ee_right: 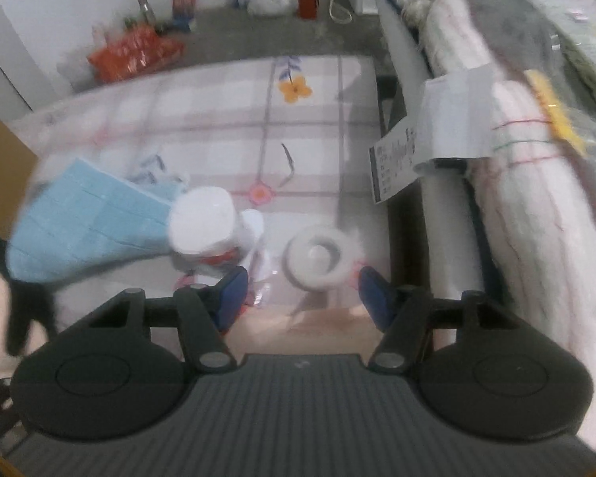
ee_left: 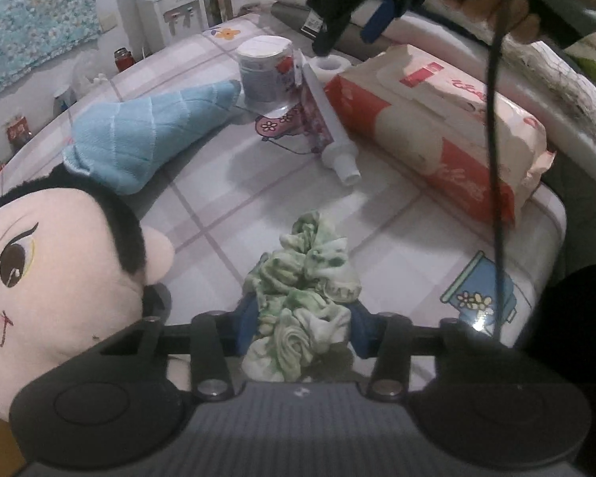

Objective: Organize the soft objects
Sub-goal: 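Close the left gripper on the green scrunchie while the right gripper approaches the white tape roll, then lift the scrunchie with the left gripper while the right gripper lifts the tape roll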

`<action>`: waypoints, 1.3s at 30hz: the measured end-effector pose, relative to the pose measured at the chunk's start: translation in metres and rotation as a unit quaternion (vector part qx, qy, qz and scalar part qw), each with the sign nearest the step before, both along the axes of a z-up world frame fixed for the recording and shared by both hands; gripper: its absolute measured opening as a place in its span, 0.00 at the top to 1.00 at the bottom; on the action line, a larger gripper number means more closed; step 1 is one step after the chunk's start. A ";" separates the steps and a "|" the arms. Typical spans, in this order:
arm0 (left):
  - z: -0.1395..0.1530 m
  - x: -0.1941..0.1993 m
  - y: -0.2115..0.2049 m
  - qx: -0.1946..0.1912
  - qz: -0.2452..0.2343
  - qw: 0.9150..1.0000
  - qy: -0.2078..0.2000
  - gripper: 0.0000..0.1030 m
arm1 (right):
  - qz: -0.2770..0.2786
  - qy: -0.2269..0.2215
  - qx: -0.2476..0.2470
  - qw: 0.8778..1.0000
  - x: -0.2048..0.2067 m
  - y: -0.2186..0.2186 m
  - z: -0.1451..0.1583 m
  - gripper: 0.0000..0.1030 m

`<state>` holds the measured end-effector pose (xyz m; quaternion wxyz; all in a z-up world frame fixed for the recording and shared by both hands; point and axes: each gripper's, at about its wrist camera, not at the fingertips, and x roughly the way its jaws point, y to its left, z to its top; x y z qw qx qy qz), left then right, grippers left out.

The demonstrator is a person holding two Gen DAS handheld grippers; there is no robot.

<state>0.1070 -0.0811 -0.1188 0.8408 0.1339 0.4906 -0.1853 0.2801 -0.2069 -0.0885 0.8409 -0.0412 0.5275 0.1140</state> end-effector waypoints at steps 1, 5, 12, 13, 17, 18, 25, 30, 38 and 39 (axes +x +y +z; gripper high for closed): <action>0.000 0.001 0.002 -0.003 0.001 1.000 0.001 0.58 | 0.005 0.006 -0.004 1.000 0.004 0.001 -0.005 0.41; 0.000 0.005 0.006 -0.013 0.004 1.000 0.005 0.60 | 0.012 0.024 -0.021 0.999 0.017 0.006 -0.022 0.41; 0.000 0.007 0.008 -0.020 0.012 1.000 0.005 0.66 | 0.021 0.031 -0.022 0.999 0.030 0.011 -0.039 0.42; 0.000 0.008 0.008 -0.021 0.014 1.000 0.005 0.66 | 0.022 0.027 -0.024 0.999 0.029 0.012 -0.040 0.43; 0.000 0.008 0.010 -0.025 0.022 0.999 0.002 0.74 | 0.024 0.012 -0.039 0.999 0.028 0.014 -0.042 0.54; 0.000 0.008 0.011 -0.027 0.026 0.999 0.001 0.76 | 0.021 0.011 -0.033 0.999 0.027 0.012 -0.041 0.54; 0.011 0.006 0.022 -0.073 0.051 0.996 -0.005 0.78 | -0.007 -0.035 -0.011 0.999 0.005 0.001 -0.011 0.54; 0.035 -0.010 0.028 -0.096 0.051 0.993 -0.034 0.79 | -0.030 -0.078 0.008 0.997 -0.032 -0.009 0.035 0.54; 0.093 -0.057 0.057 -0.150 0.075 0.981 -0.101 0.79 | -0.014 -0.149 0.071 0.986 -0.131 -0.005 0.128 0.54; 0.103 -0.067 0.065 -0.157 0.082 0.978 -0.113 0.79 | -0.006 -0.154 0.082 0.985 -0.143 0.000 0.139 0.54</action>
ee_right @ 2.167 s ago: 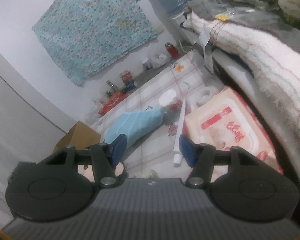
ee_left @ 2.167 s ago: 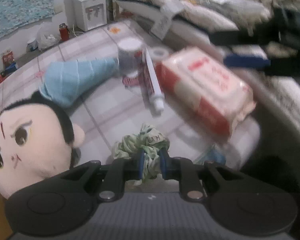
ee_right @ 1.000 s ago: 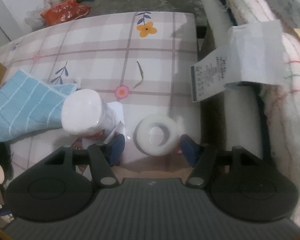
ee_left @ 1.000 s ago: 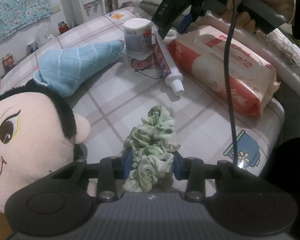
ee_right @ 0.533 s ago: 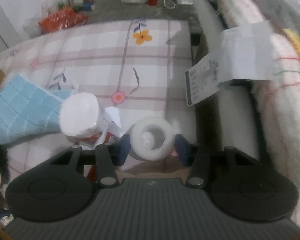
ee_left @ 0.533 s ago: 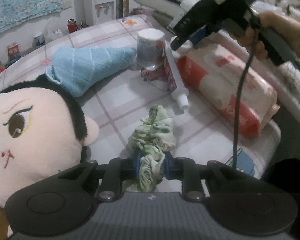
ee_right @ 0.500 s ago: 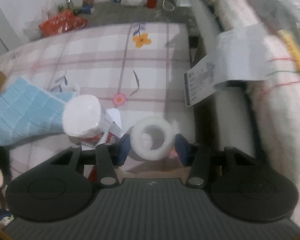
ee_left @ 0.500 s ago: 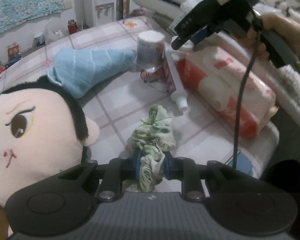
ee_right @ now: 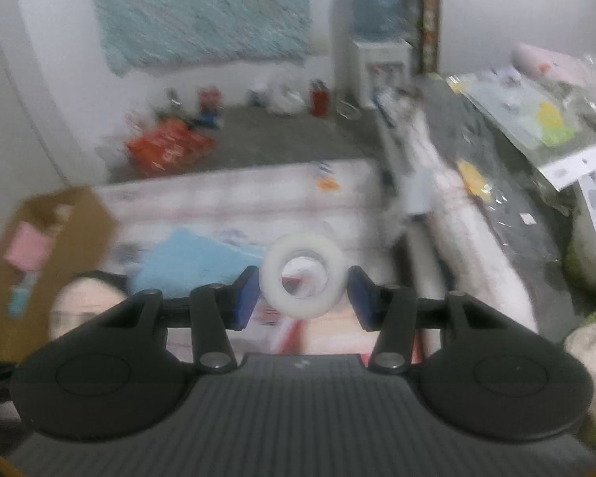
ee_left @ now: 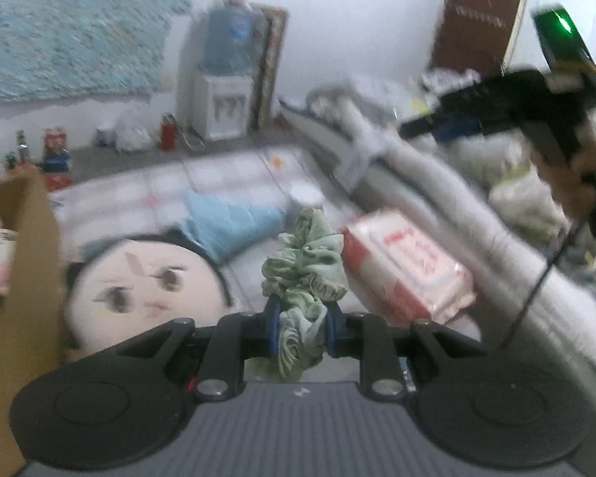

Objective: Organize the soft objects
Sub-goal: 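Lift the scrunchie with the left gripper while the right gripper lifts the tape roll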

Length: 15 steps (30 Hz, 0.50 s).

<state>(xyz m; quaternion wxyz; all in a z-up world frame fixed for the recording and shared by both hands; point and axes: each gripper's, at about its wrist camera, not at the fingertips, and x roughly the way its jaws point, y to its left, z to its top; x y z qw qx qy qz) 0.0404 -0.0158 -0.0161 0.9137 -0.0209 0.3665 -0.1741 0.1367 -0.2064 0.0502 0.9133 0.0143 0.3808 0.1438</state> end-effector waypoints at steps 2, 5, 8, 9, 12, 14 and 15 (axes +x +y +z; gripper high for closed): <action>0.016 -0.018 0.018 -0.012 0.018 1.000 -0.019 0.79 | 0.026 -0.009 0.025 0.999 -0.022 0.015 0.020 0.54; 0.043 -0.046 0.053 -0.029 0.058 0.997 -0.047 0.79 | 0.077 -0.021 0.055 0.995 -0.046 0.048 0.043 0.54; 0.065 -0.068 0.088 -0.035 0.104 0.991 -0.073 0.79 | 0.136 -0.020 0.086 0.987 -0.057 0.094 0.058 0.54; 0.071 -0.075 0.100 -0.033 0.120 0.989 -0.082 0.79 | 0.154 -0.015 0.096 0.983 -0.058 0.110 0.062 0.54; 0.083 -0.088 0.134 -0.013 0.171 0.980 -0.104 0.79 | 0.209 0.009 0.122 0.970 -0.056 0.167 0.063 0.54; 0.084 -0.087 0.153 -0.002 0.195 0.975 -0.102 0.79 | 0.239 0.029 0.129 0.962 -0.054 0.210 0.061 0.54; 0.081 -0.082 0.163 0.002 0.203 0.974 -0.095 0.78 | 0.250 0.040 0.129 0.959 -0.050 0.228 0.057 0.54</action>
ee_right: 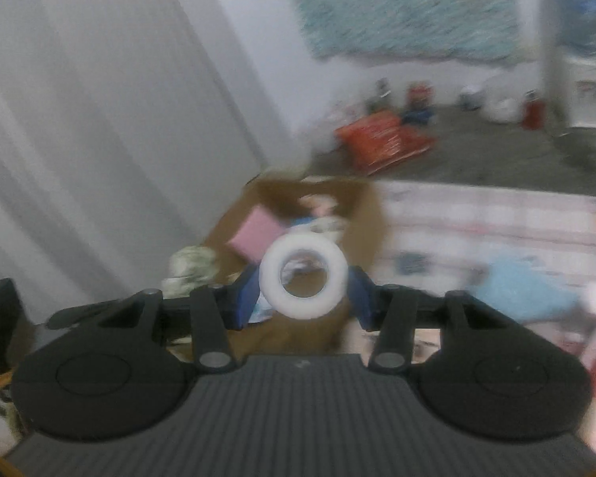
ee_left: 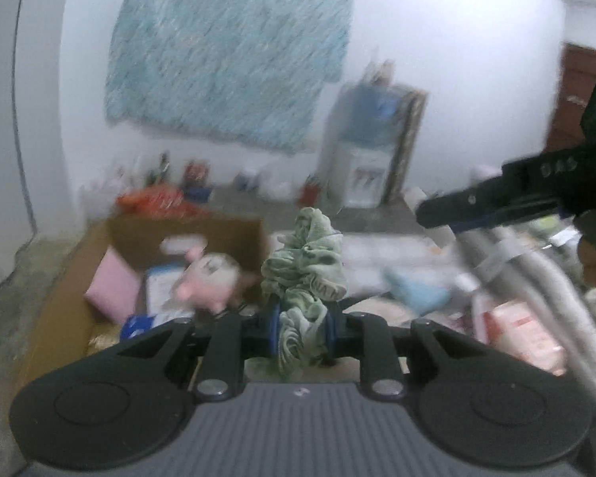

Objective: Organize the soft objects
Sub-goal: 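Lift the scrunchie with the left gripper while the right gripper lifts the tape roll, then lower both items into the cardboard box and open both grippers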

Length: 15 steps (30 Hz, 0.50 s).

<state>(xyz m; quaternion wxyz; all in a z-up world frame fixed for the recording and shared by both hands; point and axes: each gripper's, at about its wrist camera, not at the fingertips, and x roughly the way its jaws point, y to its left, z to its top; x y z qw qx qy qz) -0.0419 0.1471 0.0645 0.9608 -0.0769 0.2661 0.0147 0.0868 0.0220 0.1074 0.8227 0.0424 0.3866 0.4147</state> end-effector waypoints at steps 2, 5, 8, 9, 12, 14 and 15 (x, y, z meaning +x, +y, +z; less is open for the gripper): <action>-0.012 0.018 0.018 -0.002 0.011 0.999 0.031 0.78 | 0.024 0.032 -0.004 0.999 0.012 0.041 -0.011 0.54; -0.041 0.055 0.033 0.000 0.015 0.996 0.088 0.78 | 0.043 0.062 -0.032 0.997 0.027 0.095 -0.032 0.54; -0.078 0.089 0.043 -0.001 0.010 0.988 0.152 0.78 | 0.052 0.088 -0.064 0.993 0.047 0.138 -0.055 0.54; -0.089 0.099 0.047 -0.005 0.011 0.985 0.174 0.78 | 0.055 0.098 -0.074 0.991 0.054 0.152 -0.063 0.54; -0.117 0.114 0.063 -0.025 0.015 0.975 0.222 0.78 | 0.063 0.105 -0.116 0.986 0.068 0.182 -0.085 0.54; -0.131 0.122 0.073 -0.032 0.025 0.968 0.246 0.78 | 0.071 0.104 -0.143 0.982 0.074 0.199 -0.098 0.54; -0.135 0.122 0.074 -0.036 0.028 0.967 0.252 0.77 | 0.076 0.103 -0.153 0.980 0.076 0.207 -0.103 0.54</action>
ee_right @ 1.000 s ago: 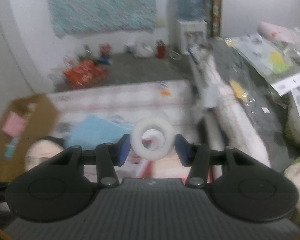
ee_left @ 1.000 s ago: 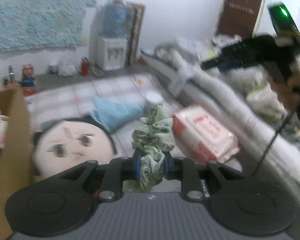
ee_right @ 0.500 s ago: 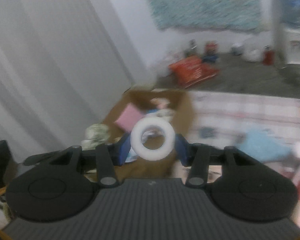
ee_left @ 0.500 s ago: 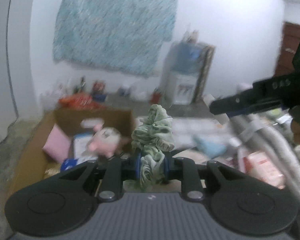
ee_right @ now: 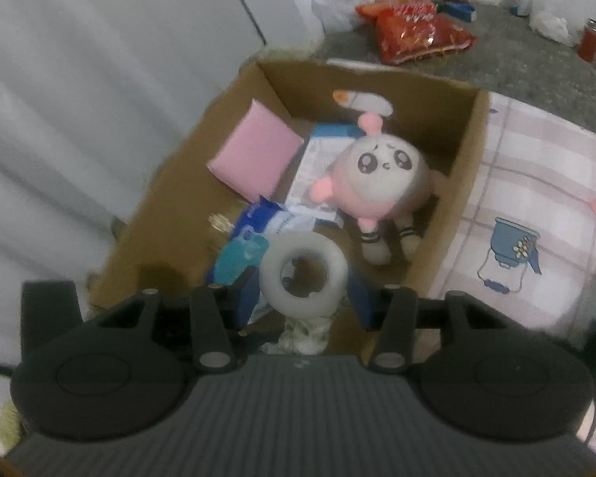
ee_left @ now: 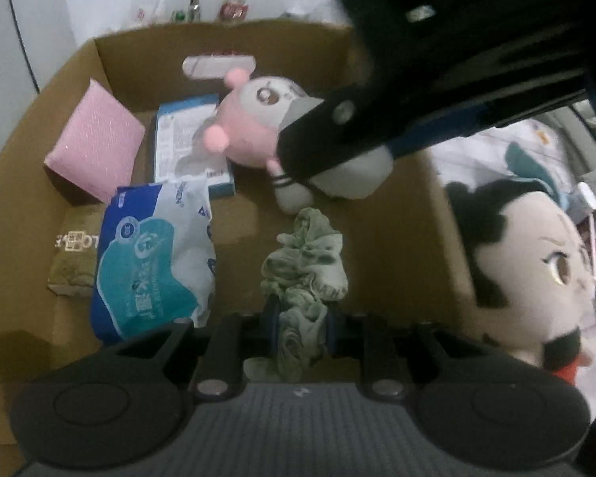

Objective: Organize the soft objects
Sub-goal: 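Lower both items into the cardboard box and open both grippers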

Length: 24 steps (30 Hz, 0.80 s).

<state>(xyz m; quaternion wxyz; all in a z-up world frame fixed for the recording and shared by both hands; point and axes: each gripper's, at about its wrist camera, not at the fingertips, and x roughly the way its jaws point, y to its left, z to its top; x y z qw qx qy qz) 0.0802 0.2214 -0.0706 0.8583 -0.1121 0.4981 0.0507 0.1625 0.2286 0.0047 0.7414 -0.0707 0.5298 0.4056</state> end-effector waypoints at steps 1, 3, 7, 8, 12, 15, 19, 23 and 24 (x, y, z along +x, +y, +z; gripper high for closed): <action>-0.004 0.004 0.002 -0.002 0.004 1.000 0.007 0.77 | 0.004 -0.002 -0.009 1.000 0.003 0.005 -0.004 0.54; -0.008 0.009 0.005 -0.005 0.004 1.000 0.016 0.76 | 0.017 -0.007 -0.027 0.999 0.006 0.019 -0.012 0.54; -0.017 0.021 0.010 -0.021 0.012 0.999 0.038 0.69 | 0.022 -0.005 -0.052 0.998 0.021 0.040 -0.035 0.54; -0.019 0.023 0.012 -0.030 0.017 0.998 0.047 0.66 | 0.020 -0.004 -0.058 0.998 0.025 0.043 -0.039 0.54; -0.026 0.030 0.024 -0.051 0.039 0.996 0.063 0.60 | 0.017 0.000 -0.063 0.998 0.033 0.053 -0.052 0.54; -0.028 0.029 0.031 -0.070 0.054 0.994 0.067 0.51 | 0.021 -0.005 -0.065 0.998 0.036 0.058 -0.055 0.53; -0.031 0.026 0.039 -0.092 0.066 0.991 0.071 0.44 | 0.025 -0.003 -0.068 0.997 0.039 0.060 -0.056 0.53; -0.028 0.022 0.047 -0.104 0.075 0.990 0.064 0.39 | 0.028 -0.007 -0.071 0.997 0.038 0.062 -0.057 0.52; -0.028 0.021 0.050 -0.105 0.076 0.990 0.062 0.38 | 0.029 -0.006 -0.070 0.997 0.038 0.062 -0.056 0.52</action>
